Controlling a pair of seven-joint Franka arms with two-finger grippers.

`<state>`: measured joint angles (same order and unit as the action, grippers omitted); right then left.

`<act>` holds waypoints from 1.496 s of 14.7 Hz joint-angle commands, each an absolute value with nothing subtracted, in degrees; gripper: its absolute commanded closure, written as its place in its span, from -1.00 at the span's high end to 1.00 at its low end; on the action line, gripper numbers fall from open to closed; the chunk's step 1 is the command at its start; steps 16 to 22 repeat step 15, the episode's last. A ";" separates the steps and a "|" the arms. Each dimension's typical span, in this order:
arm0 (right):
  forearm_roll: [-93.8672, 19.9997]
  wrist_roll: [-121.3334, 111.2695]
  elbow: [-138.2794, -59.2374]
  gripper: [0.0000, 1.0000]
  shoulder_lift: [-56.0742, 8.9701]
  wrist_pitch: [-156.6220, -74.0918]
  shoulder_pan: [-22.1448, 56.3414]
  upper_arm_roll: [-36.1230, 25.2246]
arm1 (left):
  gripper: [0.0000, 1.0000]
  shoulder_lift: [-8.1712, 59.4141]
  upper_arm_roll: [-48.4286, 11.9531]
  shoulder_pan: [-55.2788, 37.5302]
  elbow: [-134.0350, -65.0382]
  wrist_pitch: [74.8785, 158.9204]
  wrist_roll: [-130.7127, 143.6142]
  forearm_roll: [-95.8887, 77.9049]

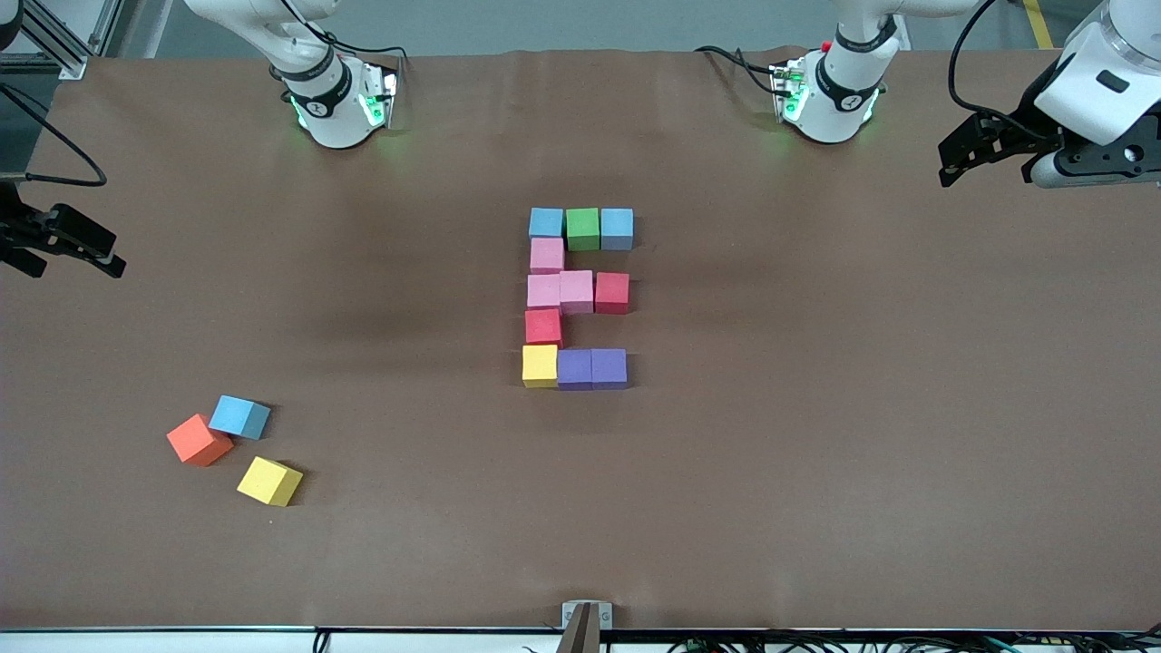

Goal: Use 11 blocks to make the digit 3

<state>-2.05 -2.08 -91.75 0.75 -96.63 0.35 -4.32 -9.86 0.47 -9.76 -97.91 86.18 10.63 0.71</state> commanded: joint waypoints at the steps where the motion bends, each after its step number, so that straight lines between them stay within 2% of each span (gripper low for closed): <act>1: -1.23 -2.37 -90.88 1.00 0.44 -96.24 0.62 -4.48 | 1.00 -8.88 0.70 -9.76 -95.98 86.49 9.40 0.79; 22: -1.14 -2.37 -90.88 1.00 0.44 -96.50 0.62 -4.48 | 1.00 -8.17 0.70 -9.67 -95.27 85.34 10.02 0.97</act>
